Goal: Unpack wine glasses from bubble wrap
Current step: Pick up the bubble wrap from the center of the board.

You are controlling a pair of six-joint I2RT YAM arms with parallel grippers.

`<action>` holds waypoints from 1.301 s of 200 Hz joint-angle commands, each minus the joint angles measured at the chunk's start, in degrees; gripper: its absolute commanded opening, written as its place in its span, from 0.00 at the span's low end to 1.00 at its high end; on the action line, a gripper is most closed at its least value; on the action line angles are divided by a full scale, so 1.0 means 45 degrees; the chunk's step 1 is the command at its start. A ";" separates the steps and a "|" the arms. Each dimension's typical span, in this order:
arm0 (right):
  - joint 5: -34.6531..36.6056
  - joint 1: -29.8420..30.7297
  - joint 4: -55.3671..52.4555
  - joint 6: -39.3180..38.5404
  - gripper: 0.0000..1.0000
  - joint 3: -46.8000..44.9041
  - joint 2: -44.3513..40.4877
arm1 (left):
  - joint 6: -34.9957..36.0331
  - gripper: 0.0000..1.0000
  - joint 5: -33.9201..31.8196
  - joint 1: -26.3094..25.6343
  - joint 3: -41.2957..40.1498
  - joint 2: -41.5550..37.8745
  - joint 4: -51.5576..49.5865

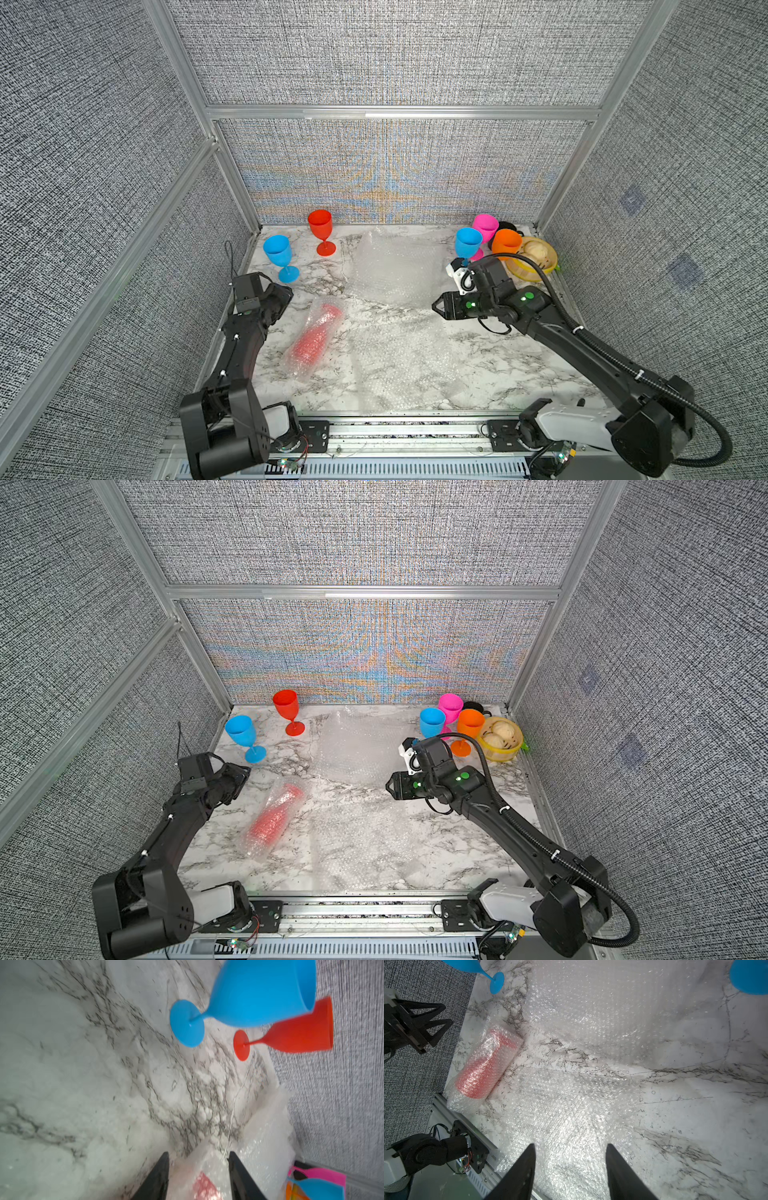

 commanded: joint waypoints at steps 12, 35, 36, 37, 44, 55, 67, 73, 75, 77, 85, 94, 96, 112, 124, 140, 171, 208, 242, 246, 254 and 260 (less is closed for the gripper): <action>-0.0140 0.0153 0.0451 -0.0036 0.57 -0.0271 0.0079 | 0.2638 0.59 -0.1566 -0.1635 0.0649 -0.1276 -0.3806; -0.0219 0.0205 0.0782 0.0070 0.58 -0.0608 0.0008 | 0.3573 0.98 -0.2762 -0.2937 0.1320 -0.1679 -0.5941; -0.0229 0.0196 0.0797 0.0074 0.57 -0.0624 0.0006 | 0.3603 0.99 -0.2784 -0.2978 0.1332 -0.1684 -0.6014; -0.0224 0.0191 0.0824 0.0076 0.57 -0.0631 0.0004 | 0.3629 1.00 -0.2785 -0.2998 0.1358 -0.1687 -0.6080; -0.0238 0.0218 0.0896 0.0065 0.58 -0.0723 -0.0010 | 0.3709 1.00 -0.2851 -0.3207 0.1426 -0.1709 -0.6489; -0.0249 0.0210 0.0948 0.0073 0.58 -0.0775 -0.0010 | 0.3766 1.00 -0.2777 -0.3486 0.1303 -0.1746 -0.6935; -0.0259 0.0214 0.0950 0.0011 0.58 -0.0776 -0.0034 | 0.3751 1.00 -0.2729 -0.3700 0.1096 -0.1768 -0.7343; -0.0259 0.0217 0.0934 -0.0005 0.58 -0.0770 -0.0030 | 0.3776 1.00 -0.2707 -0.3860 0.1002 -0.1752 -0.7492; -0.0273 0.0209 0.0930 -0.0011 0.58 -0.0774 -0.0034 | 0.3797 1.00 -0.2717 -0.3917 0.0991 -0.1740 -0.7547; -0.0267 0.0216 0.0930 -0.0017 0.58 -0.0770 -0.0036 | 0.3821 1.00 -0.2754 -0.3980 0.0978 -0.1732 -0.7605; -0.0282 0.0206 0.0944 -0.0024 0.58 -0.0780 -0.0055 | 0.3772 1.00 -0.3178 -0.4366 0.1007 -0.1631 -0.7887; -0.0317 0.0234 0.1001 -0.0021 0.58 -0.0777 -0.0077 | 0.3862 1.00 -0.3371 -0.4855 0.1170 -0.1461 -0.8048; -0.0341 0.0213 0.1016 -0.0025 0.58 -0.0791 -0.0090 | 0.3882 1.00 -0.3411 -0.4981 0.1218 -0.1418 -0.8086; -0.0427 0.0208 0.1085 -0.0008 0.58 -0.0792 -0.0075 | 0.4282 1.00 -0.4273 -0.5950 0.1697 -0.0664 -0.8454; -0.0524 0.0207 0.1171 0.0022 0.58 -0.0792 -0.0075 | 0.4615 1.00 -0.5104 -0.6458 0.2119 0.0134 -0.8881; -0.0658 0.0224 0.1299 0.0062 0.58 -0.1243 -0.0107 | 0.5119 1.00 -0.6400 -0.6903 0.2535 0.1145 -0.9357; -0.0698 0.0217 0.1376 0.0076 0.58 -0.1318 -0.0214 | 0.5050 1.00 -0.7506 -0.7295 0.3287 0.2552 -0.9963; -0.0716 0.0206 0.1552 0.0084 0.58 -0.1525 -0.0291 | 0.4228 1.00 -0.8473 -0.7720 0.3960 0.3879 -1.1016; -0.0698 0.0149 0.1631 0.0077 0.58 -0.1537 -0.0233 | 0.3517 1.00 -0.7412 -0.7961 0.4420 0.5339 -1.1847; -0.0689 0.0146 0.1647 0.0046 0.58 -0.1560 -0.0262 | 0.3497 1.00 -0.7273 -0.7969 0.4345 0.5453 -1.1799; -0.0688 0.0112 0.1642 0.0037 0.58 -0.1578 -0.0270 | 0.3394 1.00 -0.7103 -0.7976 0.4215 0.5649 -1.1708; -0.0688 0.0091 0.1642 0.0024 0.58 -0.1569 -0.0274 | 0.3328 1.00 -0.6974 -0.7968 0.4161 0.5749 -1.1681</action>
